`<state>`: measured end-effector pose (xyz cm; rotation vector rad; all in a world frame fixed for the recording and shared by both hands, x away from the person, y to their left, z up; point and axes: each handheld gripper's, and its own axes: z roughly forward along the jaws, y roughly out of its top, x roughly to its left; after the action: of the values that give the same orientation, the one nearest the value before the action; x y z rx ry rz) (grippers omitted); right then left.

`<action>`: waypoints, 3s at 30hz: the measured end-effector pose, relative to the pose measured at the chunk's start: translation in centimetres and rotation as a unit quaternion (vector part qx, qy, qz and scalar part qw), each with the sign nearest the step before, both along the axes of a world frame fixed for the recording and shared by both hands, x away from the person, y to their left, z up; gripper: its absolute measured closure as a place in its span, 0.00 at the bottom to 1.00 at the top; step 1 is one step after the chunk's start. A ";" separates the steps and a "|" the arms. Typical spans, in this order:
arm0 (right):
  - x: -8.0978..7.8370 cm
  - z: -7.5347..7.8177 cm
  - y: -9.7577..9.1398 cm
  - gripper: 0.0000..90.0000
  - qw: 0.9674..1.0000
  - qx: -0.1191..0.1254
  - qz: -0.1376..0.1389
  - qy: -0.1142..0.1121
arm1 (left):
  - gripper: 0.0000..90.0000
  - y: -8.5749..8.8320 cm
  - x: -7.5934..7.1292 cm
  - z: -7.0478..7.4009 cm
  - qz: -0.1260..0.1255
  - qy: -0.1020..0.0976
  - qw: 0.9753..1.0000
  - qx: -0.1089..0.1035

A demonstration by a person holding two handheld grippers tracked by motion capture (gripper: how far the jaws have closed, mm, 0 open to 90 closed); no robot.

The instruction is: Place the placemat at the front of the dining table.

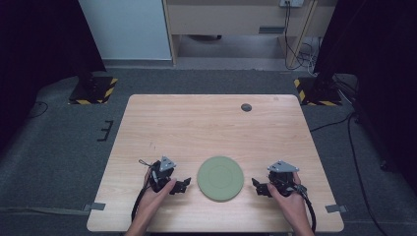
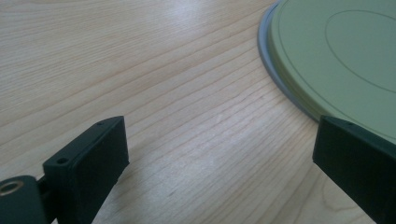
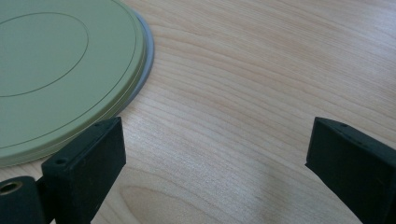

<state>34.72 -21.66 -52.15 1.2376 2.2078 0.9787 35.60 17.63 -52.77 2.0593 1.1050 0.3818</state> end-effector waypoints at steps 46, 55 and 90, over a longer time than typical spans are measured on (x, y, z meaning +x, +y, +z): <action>0.9 -0.8 3.8 0.04 1.000 -0.027 -0.002 -0.010 | 0.00 -2.8 1.1 -0.8 0.019 0.010 1.000 0.001; 0.5 -0.7 3.7 0.05 1.000 -0.019 0.006 -0.006 | 0.03 -2.9 0.9 -0.6 0.010 0.008 1.000 -0.001; 1.2 -0.9 4.6 0.01 0.999 -0.023 -0.013 -0.021 | 0.00 -3.6 1.5 -0.5 0.021 -0.003 1.000 0.020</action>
<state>35.89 -17.11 -53.09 1.2126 2.1646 0.9290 37.06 14.06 -53.26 2.0708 1.1461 0.4339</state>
